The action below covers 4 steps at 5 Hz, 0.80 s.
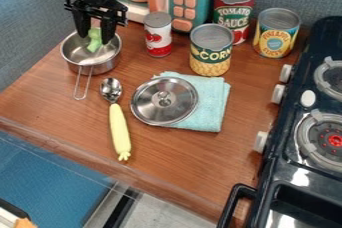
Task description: Took the broccoli from the pot and put it on the counter
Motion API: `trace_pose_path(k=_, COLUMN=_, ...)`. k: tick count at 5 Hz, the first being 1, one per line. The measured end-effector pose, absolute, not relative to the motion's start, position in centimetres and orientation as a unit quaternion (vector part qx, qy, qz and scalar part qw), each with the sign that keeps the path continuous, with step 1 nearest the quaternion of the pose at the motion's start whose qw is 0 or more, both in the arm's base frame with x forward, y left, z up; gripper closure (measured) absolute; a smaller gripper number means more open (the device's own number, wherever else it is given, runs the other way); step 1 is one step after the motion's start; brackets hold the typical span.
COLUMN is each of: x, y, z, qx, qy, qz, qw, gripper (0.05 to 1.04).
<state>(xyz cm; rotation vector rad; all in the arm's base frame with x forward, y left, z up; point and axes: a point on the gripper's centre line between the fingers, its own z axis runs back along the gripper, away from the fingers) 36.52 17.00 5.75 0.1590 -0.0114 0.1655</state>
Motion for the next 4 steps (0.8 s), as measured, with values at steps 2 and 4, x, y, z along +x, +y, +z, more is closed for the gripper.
trace_pose_path(k=2, x=36.6, y=15.6, z=10.1, qx=0.052, qy=-0.039, qz=0.077, qw=0.995, gripper=0.474)
trace_pose_path(k=4, x=36.0, y=12.3, z=14.7, qx=0.016, qy=-0.070, qz=0.045, qw=0.996, gripper=0.474)
